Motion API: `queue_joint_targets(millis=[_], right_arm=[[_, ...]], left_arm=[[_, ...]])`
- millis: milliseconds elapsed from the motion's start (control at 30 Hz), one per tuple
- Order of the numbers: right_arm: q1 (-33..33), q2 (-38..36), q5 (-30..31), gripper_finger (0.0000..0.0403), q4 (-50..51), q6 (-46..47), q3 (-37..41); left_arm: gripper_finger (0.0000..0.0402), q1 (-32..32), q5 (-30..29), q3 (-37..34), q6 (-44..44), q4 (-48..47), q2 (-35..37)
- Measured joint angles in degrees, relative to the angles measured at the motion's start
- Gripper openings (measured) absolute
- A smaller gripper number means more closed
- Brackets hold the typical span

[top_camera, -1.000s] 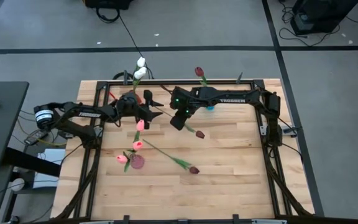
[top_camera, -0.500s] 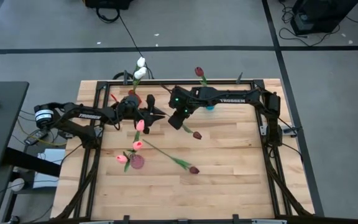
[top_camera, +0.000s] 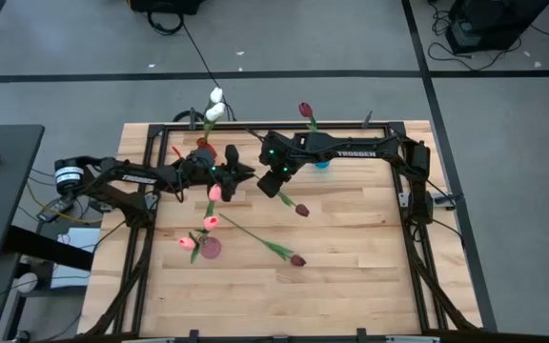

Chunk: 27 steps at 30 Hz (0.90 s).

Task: Sort flowers into vase by color
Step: Put the right red flower into the red vase

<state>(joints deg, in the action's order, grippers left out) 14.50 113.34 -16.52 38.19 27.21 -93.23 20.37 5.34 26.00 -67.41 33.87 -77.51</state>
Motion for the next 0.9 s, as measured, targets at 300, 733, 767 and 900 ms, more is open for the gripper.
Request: queue_joint_targets(millis=[300, 733, 767, 900], right_arm=[[0.00, 0.00, -0.20, 0.0024, 0.12, 1.59, 0.00], [0.26, -0.02, 0.40, 0.0024, 4.76, 0.83, -0.07], [0.26, -0.02, 0.38, 0.0024, 4.66, 0.81, -0.07], [0.26, -0.02, 0.47, 0.0024, 3.65, 0.67, -0.07]], left_arm=[[0.0117, -1.15, -1.24, 0.13, -2.89, 2.63, -3.47], [0.0071, -3.68, -5.78, 0.13, 3.77, 7.39, -3.32], [0.0071, -3.69, -5.76, 0.15, 3.27, 7.57, -3.31], [0.0071, -3.69, -5.72, 0.13, 1.57, 6.27, -3.53]])
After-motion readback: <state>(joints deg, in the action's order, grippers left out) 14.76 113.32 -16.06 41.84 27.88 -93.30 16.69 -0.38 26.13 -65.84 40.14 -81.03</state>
